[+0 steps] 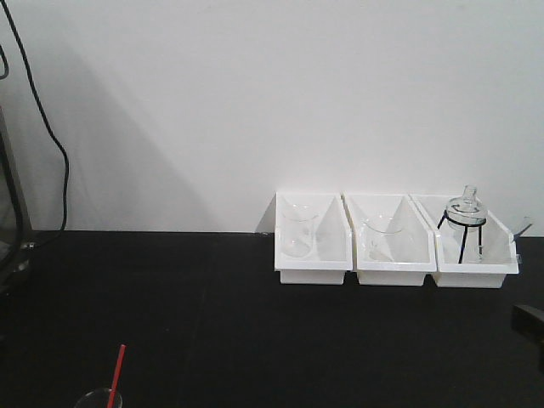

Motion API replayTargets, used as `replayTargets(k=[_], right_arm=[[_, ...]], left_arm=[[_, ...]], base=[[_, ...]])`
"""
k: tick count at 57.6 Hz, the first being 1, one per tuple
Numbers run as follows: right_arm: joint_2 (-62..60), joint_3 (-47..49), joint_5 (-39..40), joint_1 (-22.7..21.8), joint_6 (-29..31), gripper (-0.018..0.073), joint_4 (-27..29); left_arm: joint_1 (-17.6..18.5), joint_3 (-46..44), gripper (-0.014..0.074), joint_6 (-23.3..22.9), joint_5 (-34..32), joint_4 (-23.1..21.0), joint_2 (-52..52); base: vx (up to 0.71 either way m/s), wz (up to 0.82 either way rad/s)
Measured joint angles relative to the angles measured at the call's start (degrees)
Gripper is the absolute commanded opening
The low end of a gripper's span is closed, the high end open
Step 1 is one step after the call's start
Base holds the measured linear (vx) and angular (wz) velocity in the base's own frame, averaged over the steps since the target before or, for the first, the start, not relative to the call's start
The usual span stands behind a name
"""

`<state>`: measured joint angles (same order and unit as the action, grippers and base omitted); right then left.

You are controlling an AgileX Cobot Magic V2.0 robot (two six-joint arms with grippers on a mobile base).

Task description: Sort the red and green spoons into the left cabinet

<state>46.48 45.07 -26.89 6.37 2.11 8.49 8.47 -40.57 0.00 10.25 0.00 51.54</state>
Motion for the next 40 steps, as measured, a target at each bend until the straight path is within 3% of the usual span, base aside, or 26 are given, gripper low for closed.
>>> replayTargets(k=[9, 22, 40], right_arm=[[0.8, 0.0, -2.5, -0.6, -11.2, 0.0615, -1.2], [6.9, 0.0, -8.2, -8.9, -31.0, 0.0533, -13.9], [17.6, 0.0, -9.8, -10.9, -34.3, 0.0512, -13.8]], left_arm=[[0.0, 0.0, 0.0556, 0.0, 1.8, 0.0, 0.0], [0.0, 0.0, 0.0556, 0.0, 3.5, 0.0, 0.0], [0.0, 0.0, 0.0556, 0.0, 3.9, 0.0, 0.0]], base=[[0.0, 0.0], [0.0, 0.0], [0.0, 0.0]])
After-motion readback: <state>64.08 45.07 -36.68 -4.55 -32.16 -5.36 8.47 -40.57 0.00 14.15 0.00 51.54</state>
